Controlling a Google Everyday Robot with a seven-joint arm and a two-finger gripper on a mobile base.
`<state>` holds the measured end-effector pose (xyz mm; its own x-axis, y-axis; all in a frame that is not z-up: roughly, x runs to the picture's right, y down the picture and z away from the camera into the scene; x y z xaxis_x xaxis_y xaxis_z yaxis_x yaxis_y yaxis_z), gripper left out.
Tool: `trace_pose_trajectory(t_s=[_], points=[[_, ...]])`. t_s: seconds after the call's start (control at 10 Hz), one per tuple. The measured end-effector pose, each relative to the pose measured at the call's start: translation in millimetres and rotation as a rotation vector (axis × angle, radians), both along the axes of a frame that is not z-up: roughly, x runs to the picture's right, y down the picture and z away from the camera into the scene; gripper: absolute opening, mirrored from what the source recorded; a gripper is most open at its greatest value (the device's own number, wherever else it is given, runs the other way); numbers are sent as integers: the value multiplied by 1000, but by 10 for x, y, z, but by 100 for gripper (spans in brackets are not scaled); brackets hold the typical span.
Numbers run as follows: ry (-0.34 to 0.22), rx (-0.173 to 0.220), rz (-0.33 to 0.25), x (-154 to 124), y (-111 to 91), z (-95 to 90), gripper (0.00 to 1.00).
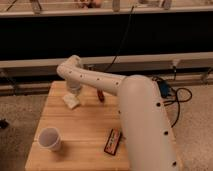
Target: Wipe the white sponge on the table
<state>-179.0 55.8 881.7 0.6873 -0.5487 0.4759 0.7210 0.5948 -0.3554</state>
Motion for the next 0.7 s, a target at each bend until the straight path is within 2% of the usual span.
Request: trace_pose_trajectory(t_s=[0.7], points=[[-25, -11, -33, -180, 86, 161, 80]])
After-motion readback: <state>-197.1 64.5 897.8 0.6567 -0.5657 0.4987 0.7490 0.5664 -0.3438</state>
